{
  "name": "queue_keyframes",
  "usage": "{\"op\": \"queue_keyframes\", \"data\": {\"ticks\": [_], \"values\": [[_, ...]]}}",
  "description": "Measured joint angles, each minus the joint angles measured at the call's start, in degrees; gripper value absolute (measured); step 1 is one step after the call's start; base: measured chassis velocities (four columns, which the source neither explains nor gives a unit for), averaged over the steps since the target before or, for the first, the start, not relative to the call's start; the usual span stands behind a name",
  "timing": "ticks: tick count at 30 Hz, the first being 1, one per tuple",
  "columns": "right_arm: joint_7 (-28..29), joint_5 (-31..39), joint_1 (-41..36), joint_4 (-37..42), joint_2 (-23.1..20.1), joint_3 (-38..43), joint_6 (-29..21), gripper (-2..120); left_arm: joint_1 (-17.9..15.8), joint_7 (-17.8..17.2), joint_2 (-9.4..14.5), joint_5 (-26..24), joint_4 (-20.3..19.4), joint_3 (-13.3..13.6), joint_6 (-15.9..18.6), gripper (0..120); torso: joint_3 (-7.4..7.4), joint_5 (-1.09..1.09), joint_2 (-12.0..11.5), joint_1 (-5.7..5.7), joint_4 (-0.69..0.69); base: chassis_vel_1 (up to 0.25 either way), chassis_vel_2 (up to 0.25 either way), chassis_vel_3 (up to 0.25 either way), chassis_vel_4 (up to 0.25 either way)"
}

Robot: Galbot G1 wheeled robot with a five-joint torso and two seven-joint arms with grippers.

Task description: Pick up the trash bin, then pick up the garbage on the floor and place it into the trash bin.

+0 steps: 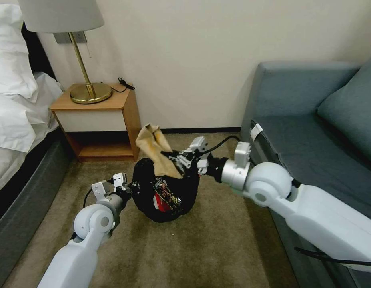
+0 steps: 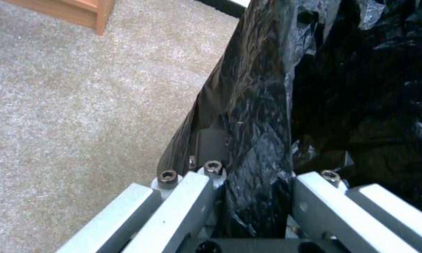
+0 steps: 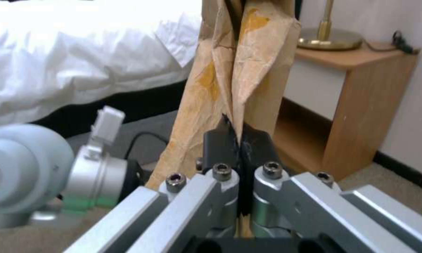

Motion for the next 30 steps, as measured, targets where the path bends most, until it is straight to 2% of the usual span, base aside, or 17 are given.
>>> {"op": "queue_keyframes", "data": {"ticks": [13,30], "values": [[-1.84,-4.96,-3.96,-4.91,2.45,-1.1,1.03,0,0.42,-0.93,0.59,-2.98,-2.17,-0.99,0.58,2,0.0,0.01,0.0,0.0,-0.01,0.0,0.0,0.0,0.0],[-2.26,-7.57,-4.92,-7.27,3.25,-1.47,1.46,3,0.09,-1.21,0.55,-4.03,-2.06,-1.53,0.76,2,0.0,0.0,0.01,0.0,-0.01,0.0,0.0,0.0,0.0]]}}
